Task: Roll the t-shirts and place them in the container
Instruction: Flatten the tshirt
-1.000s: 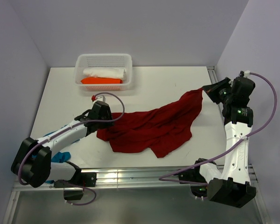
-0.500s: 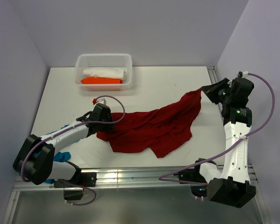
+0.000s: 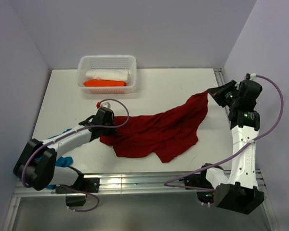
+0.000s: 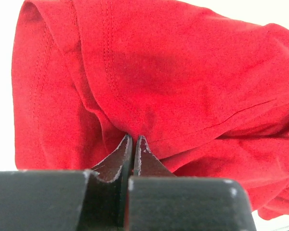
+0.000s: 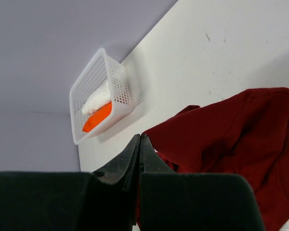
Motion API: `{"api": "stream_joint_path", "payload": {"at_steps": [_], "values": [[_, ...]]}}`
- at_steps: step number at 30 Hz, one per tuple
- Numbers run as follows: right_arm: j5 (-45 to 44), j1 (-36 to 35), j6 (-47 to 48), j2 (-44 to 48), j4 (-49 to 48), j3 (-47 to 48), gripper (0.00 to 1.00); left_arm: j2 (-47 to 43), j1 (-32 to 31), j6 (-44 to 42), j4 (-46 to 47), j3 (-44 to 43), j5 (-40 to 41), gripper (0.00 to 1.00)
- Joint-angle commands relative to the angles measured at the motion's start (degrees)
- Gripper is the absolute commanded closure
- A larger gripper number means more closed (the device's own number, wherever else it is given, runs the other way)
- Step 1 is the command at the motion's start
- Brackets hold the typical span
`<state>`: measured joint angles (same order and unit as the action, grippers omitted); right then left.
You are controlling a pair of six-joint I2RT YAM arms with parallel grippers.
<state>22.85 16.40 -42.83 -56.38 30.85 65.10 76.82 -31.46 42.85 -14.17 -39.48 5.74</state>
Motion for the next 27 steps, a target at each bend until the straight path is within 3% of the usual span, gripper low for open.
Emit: {"api": "stream_joint_path", "payload": {"at_steps": [1,5,11,21,27], "values": [[0.9,0.5,0.0,0.6,-3.2,-0.5,1.00,-1.5,0.3,-0.4,0.4,-2.6,-0.1,1.00],[1.0,0.5,-1.5,0.5,-5.3,-2.5,1.00,-6.5,2.3,-2.4,-4.8,-7.1,1.6,1.00],[-0.1,0.6,-1.6,-1.0,-4.6,-0.8,1.00,-12.9,16.4,-4.7,-12.4,-19.6,-4.9,1.00],[-1.2,0.6,-3.3,0.1,0.5,15.5,1.00,-20.4,25.9,-6.3,-24.3,-39.0,-6.0,1.00],[-2.1,0.8,-2.4,8.2,-1.0,21.9,1.00,-26.7,26.4,-7.3,-30.3,-52.5,5.0,1.00]]}}
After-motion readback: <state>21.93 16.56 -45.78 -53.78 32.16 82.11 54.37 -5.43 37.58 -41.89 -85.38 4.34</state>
